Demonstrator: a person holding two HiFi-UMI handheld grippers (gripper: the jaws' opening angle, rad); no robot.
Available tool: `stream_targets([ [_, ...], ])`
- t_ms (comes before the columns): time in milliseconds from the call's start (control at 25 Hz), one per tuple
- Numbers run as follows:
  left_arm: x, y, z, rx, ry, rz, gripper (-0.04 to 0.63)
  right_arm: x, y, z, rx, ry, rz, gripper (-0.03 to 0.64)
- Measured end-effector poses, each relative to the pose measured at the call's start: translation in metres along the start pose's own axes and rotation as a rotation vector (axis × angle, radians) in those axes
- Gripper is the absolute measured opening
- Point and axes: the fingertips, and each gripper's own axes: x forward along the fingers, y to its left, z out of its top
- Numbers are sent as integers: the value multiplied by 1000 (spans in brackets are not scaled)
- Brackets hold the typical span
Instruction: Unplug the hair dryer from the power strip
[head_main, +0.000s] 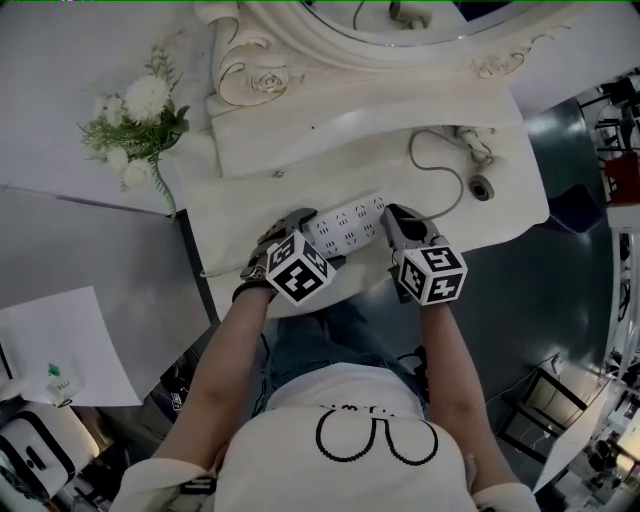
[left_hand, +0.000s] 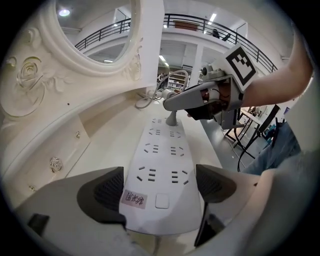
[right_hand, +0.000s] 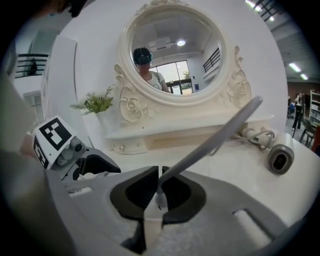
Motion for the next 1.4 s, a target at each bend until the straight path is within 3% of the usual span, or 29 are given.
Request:
stream_targets([
  [240, -1, 0, 2, 24, -25, 19, 445, -10, -1, -6, -32, 30, -1, 62],
  [480, -10, -2, 8, 23, -48, 56, 434, -16, 2, -11, -31, 21, 2, 34],
  [560, -9, -3, 7, 24, -36, 63, 395, -16, 1, -10, -26, 24, 5, 34],
  [840, -6, -3, 6, 35, -28, 33, 390, -14, 4, -7, -24, 46, -16, 21],
  [1120, -5, 1, 8, -15, -68, 62, 391, -9, -5, -1, 63, 24, 19, 23],
  [1400, -5, -6, 6, 56, -33, -1, 393, -18, 9, -6, -183, 114, -34, 21],
])
